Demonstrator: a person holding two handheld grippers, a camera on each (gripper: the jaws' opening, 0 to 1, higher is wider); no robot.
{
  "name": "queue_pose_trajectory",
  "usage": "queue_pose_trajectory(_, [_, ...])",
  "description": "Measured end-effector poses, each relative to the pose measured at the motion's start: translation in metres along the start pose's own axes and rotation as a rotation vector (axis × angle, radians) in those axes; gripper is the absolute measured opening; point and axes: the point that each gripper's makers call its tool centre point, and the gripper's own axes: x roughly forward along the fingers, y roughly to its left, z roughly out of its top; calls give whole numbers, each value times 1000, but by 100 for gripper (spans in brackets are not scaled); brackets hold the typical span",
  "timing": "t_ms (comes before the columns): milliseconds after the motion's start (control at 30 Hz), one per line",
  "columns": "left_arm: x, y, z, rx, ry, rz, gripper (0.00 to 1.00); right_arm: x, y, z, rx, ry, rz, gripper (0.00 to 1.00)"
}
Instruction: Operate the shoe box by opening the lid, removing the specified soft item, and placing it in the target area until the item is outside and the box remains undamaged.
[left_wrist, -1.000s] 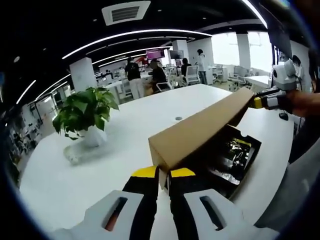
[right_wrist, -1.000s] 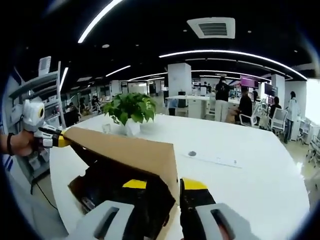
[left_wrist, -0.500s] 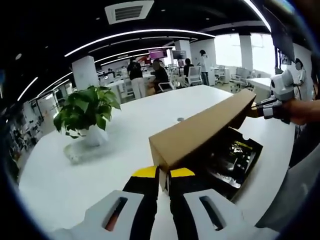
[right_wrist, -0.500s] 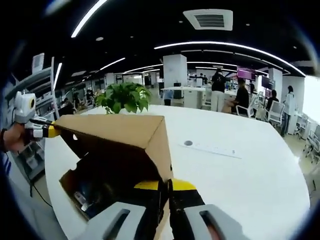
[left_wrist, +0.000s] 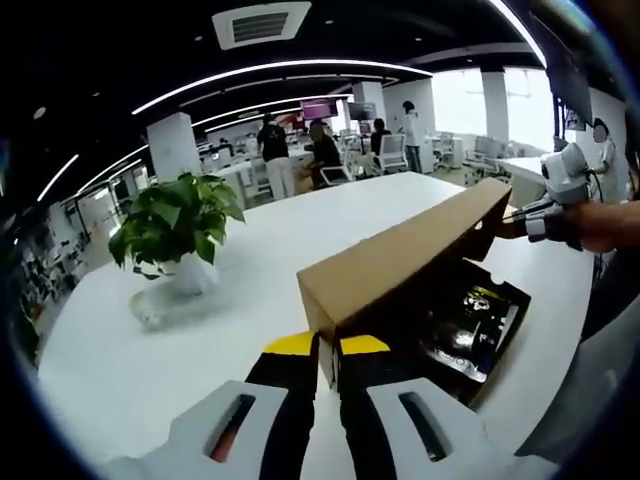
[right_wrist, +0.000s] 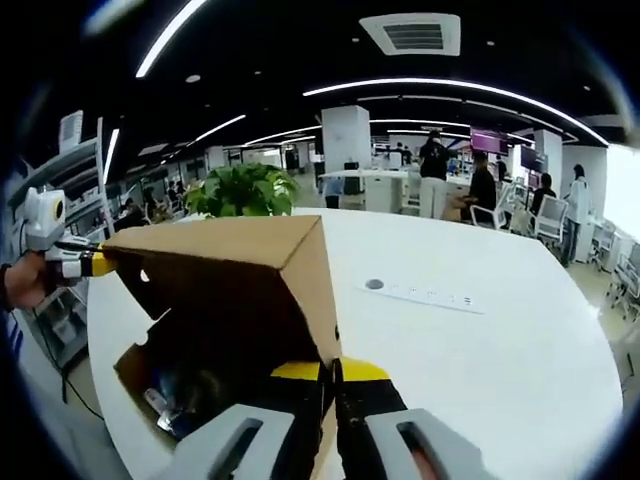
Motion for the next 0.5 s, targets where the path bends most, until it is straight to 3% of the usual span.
queue_pose_trajectory(200, [6,3,2,-4,0,4,4,4,-1,4,-5,6,-3,0])
queue_pose_trajectory(500, [18,5,-8,-4,33,2,3,7,-1,8,-10,13,-2,0])
